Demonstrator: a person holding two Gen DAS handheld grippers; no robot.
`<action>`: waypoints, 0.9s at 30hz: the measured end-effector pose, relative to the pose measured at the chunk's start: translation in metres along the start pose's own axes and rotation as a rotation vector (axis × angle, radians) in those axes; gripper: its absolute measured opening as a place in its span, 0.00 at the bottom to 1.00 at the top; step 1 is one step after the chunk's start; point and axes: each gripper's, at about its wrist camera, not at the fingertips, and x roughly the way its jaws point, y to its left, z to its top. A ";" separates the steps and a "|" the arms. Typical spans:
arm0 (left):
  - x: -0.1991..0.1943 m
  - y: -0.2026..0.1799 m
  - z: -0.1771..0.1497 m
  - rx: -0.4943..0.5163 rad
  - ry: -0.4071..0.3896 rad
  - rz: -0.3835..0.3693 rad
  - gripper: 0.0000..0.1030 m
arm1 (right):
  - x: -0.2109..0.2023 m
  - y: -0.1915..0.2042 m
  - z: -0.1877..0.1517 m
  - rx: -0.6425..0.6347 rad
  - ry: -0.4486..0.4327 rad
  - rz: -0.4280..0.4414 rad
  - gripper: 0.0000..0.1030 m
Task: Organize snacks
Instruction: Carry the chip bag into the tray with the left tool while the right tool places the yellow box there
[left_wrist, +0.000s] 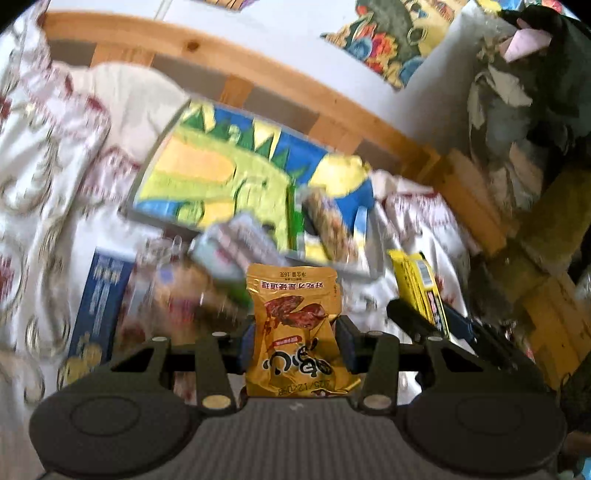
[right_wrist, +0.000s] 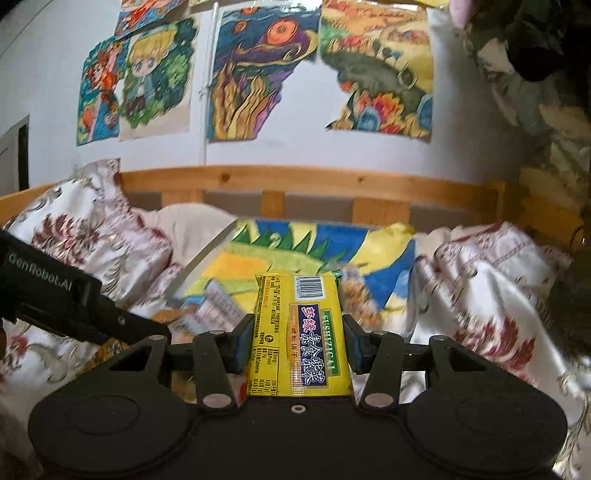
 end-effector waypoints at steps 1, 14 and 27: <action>0.004 -0.003 0.006 0.006 -0.015 0.011 0.48 | 0.005 -0.003 0.003 -0.003 -0.007 -0.007 0.49; 0.080 -0.018 0.084 -0.007 -0.165 0.114 0.48 | 0.092 -0.058 0.035 0.029 -0.067 -0.116 0.49; 0.181 -0.004 0.110 -0.004 -0.110 0.222 0.48 | 0.183 -0.099 0.026 0.128 0.046 0.008 0.49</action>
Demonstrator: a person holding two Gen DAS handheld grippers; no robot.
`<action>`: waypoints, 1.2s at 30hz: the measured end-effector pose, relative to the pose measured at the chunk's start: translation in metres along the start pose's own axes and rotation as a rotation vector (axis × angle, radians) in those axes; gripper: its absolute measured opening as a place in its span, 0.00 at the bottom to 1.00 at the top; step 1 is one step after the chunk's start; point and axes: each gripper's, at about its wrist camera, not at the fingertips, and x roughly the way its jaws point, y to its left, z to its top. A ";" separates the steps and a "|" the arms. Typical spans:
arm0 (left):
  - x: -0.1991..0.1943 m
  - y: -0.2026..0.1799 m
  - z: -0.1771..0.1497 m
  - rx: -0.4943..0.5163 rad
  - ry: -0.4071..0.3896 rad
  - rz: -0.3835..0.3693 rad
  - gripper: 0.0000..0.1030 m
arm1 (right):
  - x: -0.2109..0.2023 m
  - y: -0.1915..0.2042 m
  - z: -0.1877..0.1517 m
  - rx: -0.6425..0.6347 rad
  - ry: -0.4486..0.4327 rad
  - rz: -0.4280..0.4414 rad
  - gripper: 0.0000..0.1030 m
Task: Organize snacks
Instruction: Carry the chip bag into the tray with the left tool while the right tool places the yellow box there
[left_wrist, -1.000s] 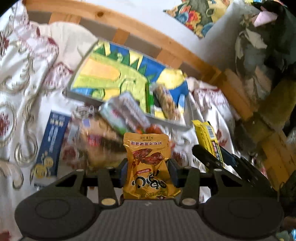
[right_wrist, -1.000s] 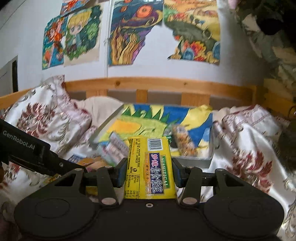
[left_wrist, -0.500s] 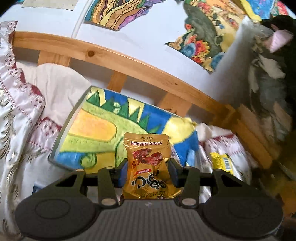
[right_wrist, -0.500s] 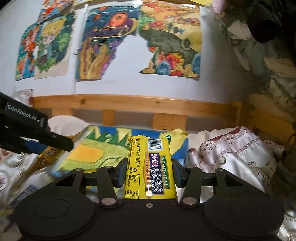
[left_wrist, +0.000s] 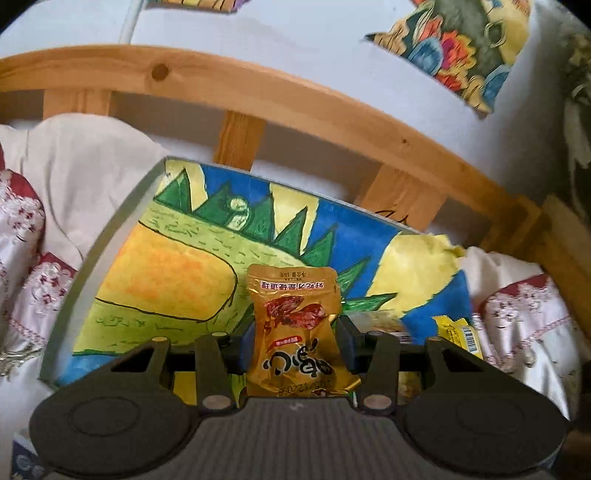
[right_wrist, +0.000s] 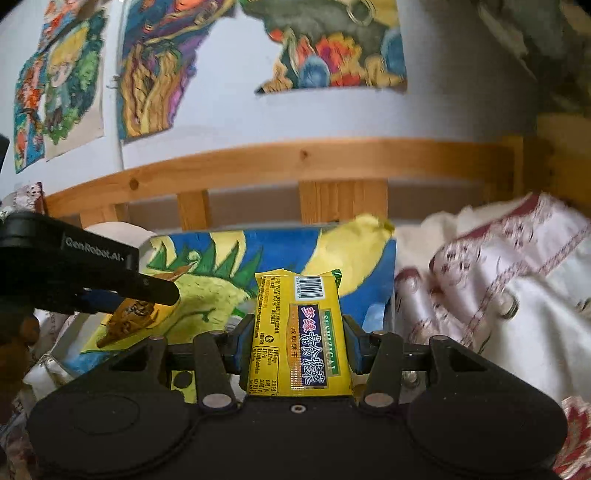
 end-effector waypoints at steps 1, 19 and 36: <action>0.004 0.000 -0.001 -0.002 0.003 0.002 0.48 | 0.003 -0.001 0.000 0.008 0.009 0.004 0.49; 0.029 -0.012 -0.014 0.070 0.054 0.014 0.49 | 0.019 -0.006 -0.005 0.054 0.054 0.010 0.50; 0.022 -0.002 -0.014 0.021 0.060 -0.008 0.66 | 0.011 -0.001 -0.004 0.012 0.000 -0.014 0.69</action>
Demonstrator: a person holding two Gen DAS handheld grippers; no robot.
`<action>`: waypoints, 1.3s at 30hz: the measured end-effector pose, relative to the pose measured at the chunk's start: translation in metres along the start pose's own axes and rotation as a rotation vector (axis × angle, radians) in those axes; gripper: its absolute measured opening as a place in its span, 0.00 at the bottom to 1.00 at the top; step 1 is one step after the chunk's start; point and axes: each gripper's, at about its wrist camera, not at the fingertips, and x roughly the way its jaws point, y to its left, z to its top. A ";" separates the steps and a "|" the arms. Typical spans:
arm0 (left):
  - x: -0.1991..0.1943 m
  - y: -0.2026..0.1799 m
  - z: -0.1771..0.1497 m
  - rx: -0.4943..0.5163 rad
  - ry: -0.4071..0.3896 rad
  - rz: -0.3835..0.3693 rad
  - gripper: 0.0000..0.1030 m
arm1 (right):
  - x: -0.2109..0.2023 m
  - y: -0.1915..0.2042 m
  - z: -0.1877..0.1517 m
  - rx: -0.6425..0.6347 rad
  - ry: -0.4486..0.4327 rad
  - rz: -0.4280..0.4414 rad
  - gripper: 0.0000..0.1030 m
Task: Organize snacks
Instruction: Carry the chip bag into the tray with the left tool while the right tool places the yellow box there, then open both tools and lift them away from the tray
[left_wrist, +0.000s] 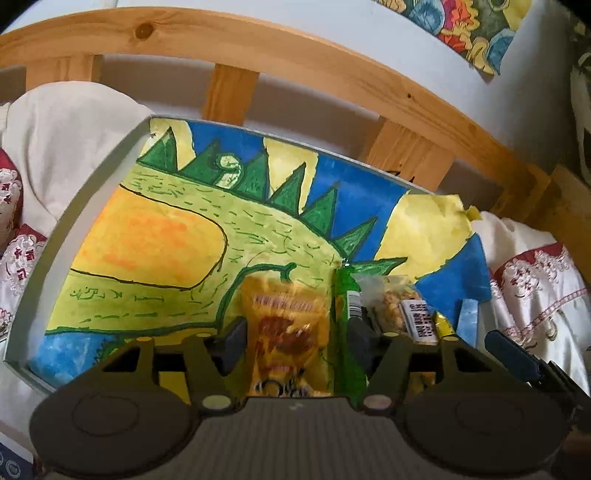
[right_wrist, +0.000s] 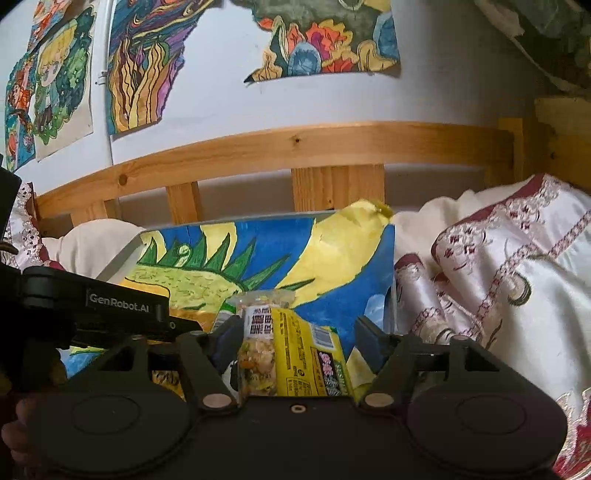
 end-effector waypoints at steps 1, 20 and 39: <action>-0.004 0.001 0.000 -0.006 -0.010 -0.002 0.68 | -0.002 0.001 0.001 -0.003 -0.007 -0.002 0.72; -0.133 0.028 -0.021 -0.031 -0.286 0.080 0.99 | -0.081 0.037 0.027 -0.087 -0.203 0.007 0.96; -0.240 0.077 -0.103 -0.013 -0.332 0.133 0.99 | -0.180 0.099 -0.011 -0.173 -0.225 0.044 0.99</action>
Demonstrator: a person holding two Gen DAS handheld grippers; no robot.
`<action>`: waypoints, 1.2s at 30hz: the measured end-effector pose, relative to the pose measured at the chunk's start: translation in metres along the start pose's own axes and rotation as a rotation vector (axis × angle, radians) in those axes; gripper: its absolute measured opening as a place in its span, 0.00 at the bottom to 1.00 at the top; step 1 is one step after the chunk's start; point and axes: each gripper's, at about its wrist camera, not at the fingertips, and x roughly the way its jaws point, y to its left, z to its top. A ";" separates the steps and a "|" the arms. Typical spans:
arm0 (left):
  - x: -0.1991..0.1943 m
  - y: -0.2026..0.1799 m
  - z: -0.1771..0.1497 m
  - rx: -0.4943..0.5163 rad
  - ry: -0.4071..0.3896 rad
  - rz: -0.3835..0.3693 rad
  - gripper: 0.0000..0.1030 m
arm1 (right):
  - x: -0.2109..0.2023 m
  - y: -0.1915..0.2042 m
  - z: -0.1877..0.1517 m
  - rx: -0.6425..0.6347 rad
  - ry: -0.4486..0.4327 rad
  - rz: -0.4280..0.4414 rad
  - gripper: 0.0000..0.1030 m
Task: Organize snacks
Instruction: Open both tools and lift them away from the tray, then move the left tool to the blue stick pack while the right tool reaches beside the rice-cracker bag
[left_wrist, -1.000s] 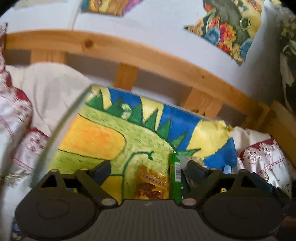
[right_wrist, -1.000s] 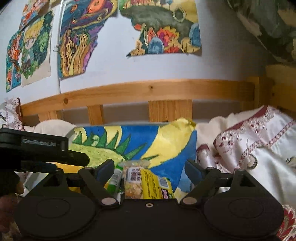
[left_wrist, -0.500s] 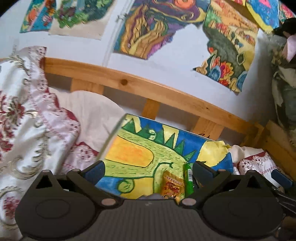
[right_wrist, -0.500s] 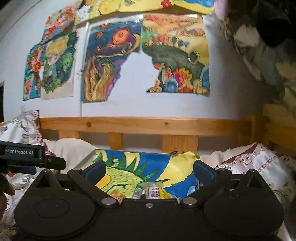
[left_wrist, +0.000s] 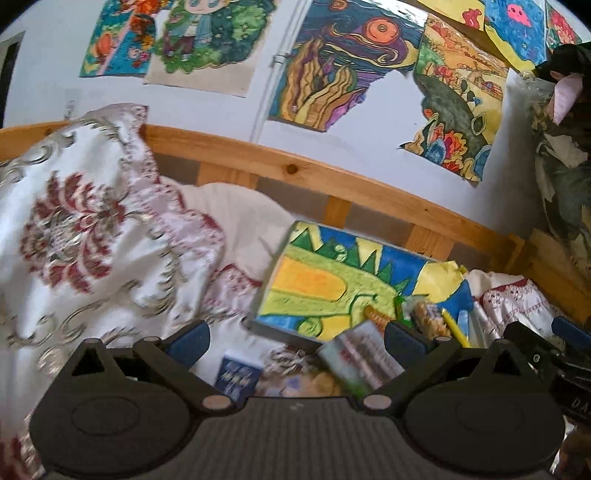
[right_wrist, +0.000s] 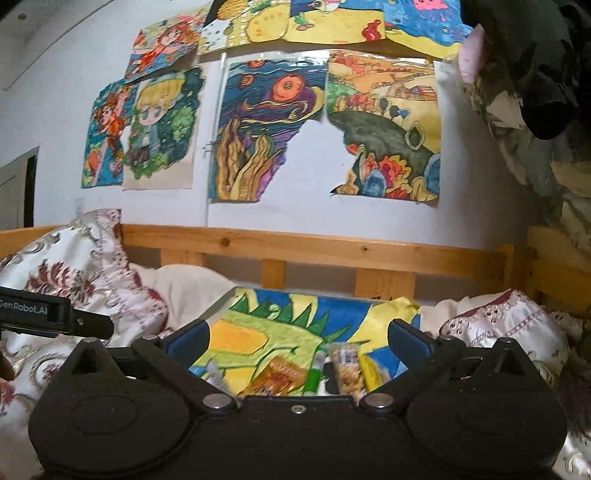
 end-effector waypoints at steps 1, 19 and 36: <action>-0.004 0.003 -0.003 0.000 0.005 0.004 0.99 | -0.004 0.003 -0.002 -0.002 0.004 0.002 0.99; -0.026 0.026 -0.045 0.099 0.177 0.079 0.99 | -0.048 0.049 -0.030 0.024 0.196 0.118 0.99; -0.017 0.031 -0.059 0.123 0.273 0.122 0.99 | -0.031 0.066 -0.045 0.007 0.342 0.207 0.99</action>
